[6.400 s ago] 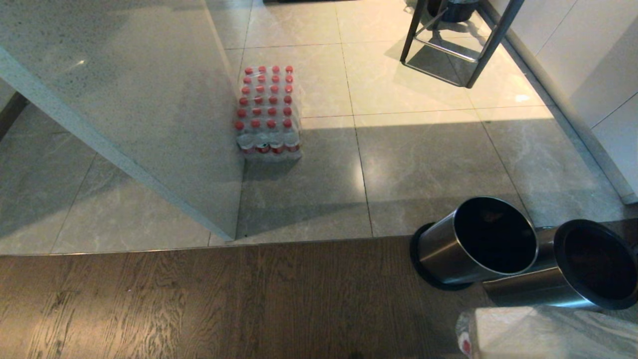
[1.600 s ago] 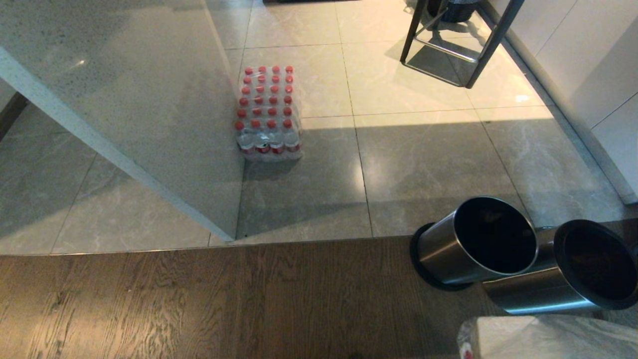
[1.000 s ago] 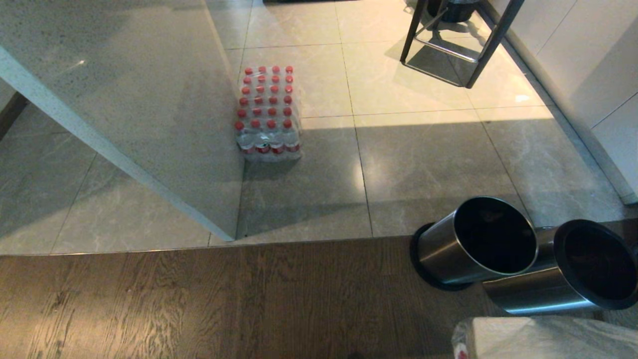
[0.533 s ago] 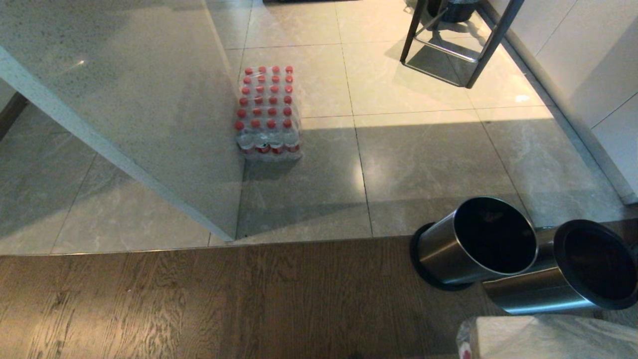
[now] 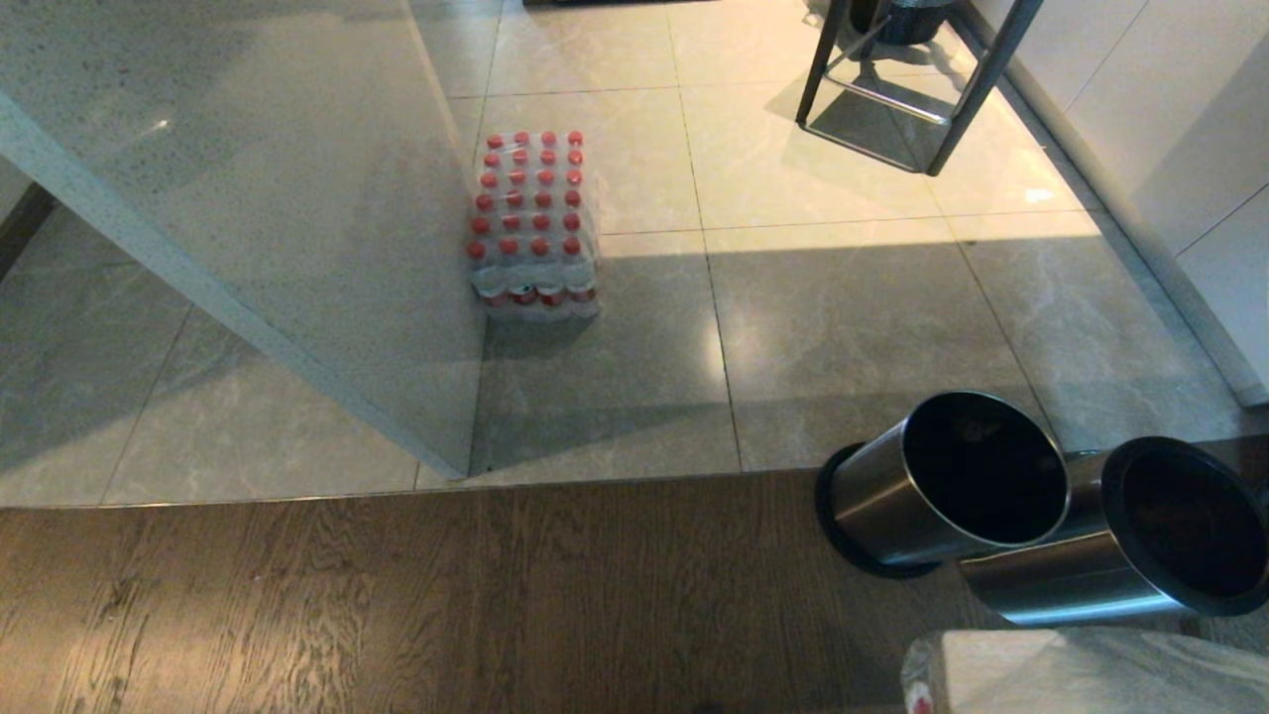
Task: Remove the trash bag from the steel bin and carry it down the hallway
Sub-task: Put the trash bag at the door
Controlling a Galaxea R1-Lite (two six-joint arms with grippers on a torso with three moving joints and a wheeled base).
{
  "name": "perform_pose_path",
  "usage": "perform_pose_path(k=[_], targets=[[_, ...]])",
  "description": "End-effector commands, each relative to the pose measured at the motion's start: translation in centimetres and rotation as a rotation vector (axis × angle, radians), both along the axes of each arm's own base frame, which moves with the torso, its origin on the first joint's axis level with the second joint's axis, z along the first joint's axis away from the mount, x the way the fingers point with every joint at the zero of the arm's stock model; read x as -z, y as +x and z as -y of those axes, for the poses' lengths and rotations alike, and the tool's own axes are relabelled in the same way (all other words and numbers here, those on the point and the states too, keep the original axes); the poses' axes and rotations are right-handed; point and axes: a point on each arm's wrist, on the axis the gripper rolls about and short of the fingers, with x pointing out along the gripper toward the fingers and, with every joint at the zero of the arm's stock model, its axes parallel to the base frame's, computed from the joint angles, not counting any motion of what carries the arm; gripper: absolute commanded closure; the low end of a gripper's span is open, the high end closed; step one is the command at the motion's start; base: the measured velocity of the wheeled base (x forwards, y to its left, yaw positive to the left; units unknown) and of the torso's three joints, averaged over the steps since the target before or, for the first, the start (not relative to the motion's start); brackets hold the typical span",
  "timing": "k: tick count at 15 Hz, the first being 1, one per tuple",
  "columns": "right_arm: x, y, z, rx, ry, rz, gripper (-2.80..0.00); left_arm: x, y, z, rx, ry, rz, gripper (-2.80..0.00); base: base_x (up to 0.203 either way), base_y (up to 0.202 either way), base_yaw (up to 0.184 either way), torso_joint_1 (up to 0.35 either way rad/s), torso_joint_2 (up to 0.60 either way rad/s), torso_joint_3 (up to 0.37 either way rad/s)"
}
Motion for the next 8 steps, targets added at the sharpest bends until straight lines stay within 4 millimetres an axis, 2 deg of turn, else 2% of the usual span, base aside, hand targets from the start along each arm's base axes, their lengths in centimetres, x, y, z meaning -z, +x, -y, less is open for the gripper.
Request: perform_pose_path(k=[1, 8], targets=[[0.04, 0.02, 0.0, -0.001, 0.0, -0.003, 0.0, 0.0, 0.0, 0.0, 0.0, 0.0, 0.0, 0.0, 0.0, 0.0, 0.0, 0.0, 0.0, 0.0], [0.04, 0.02, 0.0, -0.001, -0.001, -0.003, 0.0, 0.0, 0.0, 0.0, 0.0, 0.0, 0.0, 0.0, 0.0, 0.0, 0.0, 0.0, 0.0, 0.0]])
